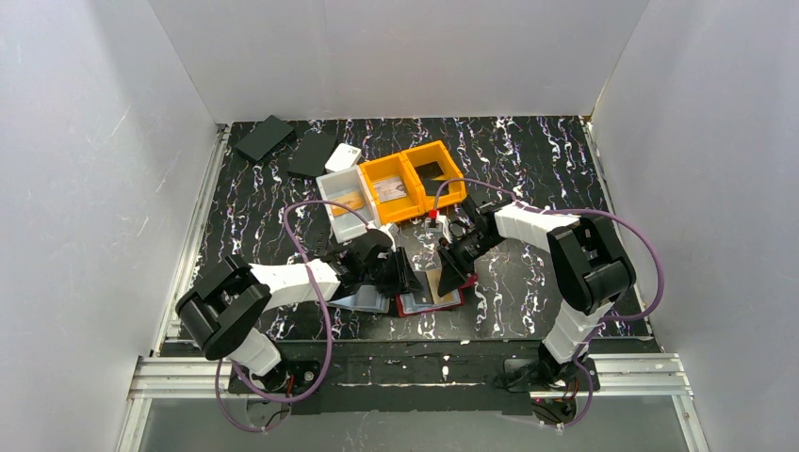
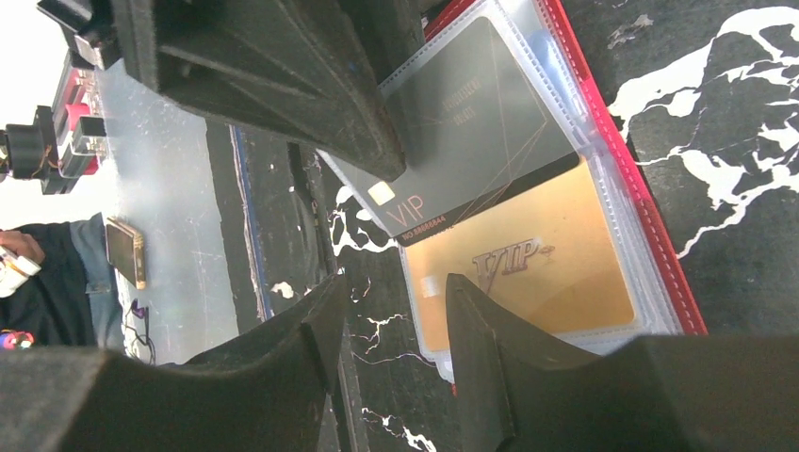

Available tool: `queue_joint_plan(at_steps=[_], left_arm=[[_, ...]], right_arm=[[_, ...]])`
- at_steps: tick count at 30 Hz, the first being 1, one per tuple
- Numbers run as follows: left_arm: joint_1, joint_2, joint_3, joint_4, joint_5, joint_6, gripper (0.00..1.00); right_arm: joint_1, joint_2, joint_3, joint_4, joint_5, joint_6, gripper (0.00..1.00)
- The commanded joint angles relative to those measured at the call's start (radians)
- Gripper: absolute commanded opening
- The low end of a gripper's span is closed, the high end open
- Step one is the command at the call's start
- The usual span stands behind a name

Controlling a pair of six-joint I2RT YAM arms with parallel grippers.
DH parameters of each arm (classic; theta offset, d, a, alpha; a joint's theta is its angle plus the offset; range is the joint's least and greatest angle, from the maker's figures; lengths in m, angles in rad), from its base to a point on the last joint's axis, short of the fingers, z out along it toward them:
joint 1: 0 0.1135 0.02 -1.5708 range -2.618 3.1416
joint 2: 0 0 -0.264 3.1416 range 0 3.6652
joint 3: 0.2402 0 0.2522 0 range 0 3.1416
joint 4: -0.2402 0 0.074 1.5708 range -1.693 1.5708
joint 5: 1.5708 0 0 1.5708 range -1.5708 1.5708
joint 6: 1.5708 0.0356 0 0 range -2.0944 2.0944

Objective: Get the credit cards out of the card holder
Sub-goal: Remove the credit card from the card holder.

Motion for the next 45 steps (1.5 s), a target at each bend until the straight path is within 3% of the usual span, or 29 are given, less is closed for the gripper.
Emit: queue_joint_plan(at_steps=[1, 7, 17, 28, 37, 45], left_arm=[[0.004, -0.003, -0.018, 0.001, -0.006, -0.010, 0.24], [0.004, -0.011, -0.023, 0.001, -0.014, -0.004, 0.00], [0.003, -0.125, -0.119, 0.209, 0.023, 0.049, 0.00], [0.007, -0.153, -0.162, 0.465, 0.077, 0.001, 0.00], [0.017, -0.133, -0.203, 0.617, 0.082, -0.061, 0.00], [0.019, -0.103, -0.204, 0.718, 0.105, -0.079, 0.00]], right_arm=[[0.000, 0.005, 0.007, -0.024, -0.019, -0.021, 0.52], [0.000, 0.004, 0.007, -0.027, -0.022, -0.022, 0.52], [-0.048, -0.057, -0.016, 0.002, -0.254, 0.040, 0.54], [-0.097, -0.106, -0.043, 0.078, -0.320, 0.128, 0.54], [-0.172, -0.206, -0.169, 0.435, -0.299, 0.474, 0.51], [-0.172, -0.162, -0.187, 0.502, -0.368, 0.542, 0.50]])
